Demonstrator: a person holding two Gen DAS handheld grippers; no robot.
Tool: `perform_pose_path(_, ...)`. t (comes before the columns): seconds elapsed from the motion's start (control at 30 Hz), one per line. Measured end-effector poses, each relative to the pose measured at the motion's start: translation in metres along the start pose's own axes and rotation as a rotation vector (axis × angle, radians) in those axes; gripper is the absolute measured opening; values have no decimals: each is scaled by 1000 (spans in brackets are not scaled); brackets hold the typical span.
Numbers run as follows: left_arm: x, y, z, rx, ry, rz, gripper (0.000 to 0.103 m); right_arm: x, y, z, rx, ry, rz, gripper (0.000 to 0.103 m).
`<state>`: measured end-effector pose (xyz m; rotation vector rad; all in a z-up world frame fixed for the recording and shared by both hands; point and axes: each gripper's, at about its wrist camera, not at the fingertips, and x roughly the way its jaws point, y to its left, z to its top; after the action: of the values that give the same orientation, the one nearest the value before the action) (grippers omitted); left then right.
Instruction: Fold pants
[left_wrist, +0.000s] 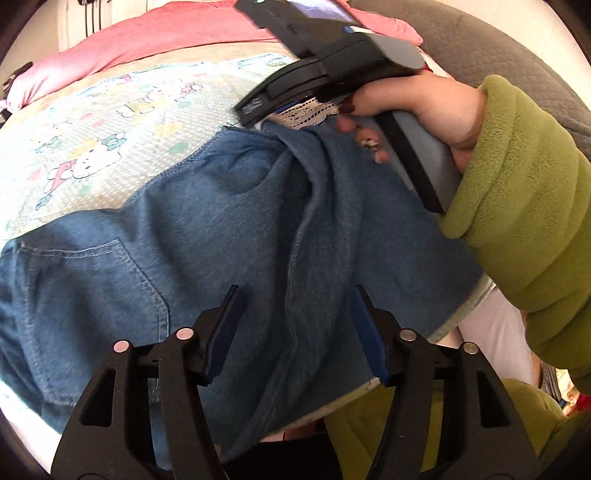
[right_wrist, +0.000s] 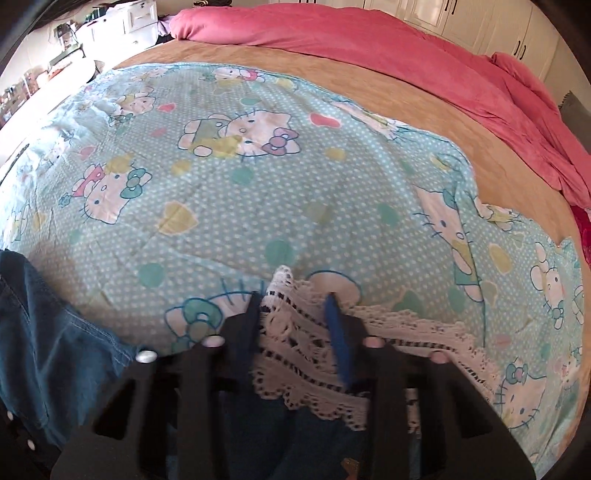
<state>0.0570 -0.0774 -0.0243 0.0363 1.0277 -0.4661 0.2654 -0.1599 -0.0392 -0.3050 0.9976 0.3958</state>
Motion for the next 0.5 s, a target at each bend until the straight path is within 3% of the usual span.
perform_pose_path(0.03, 3, 0, 1, -2, 1, -3, 55, -2, -5, -2, 15, -10, 23, 14)
perform_pose_path(0.07, 5, 0, 2, -3, 2, -5, 56, -7, -13, -5, 40, -24, 49, 12)
perform_pose_path(0.27, 10, -2, 9, 3, -12, -13, 63, -52, -51, -21, 141, -133, 90, 9)
perform_pose_path(0.5, 17, -3, 17, 13, -32, -15, 64, -114, -103, -61, 303, -216, 91, 9)
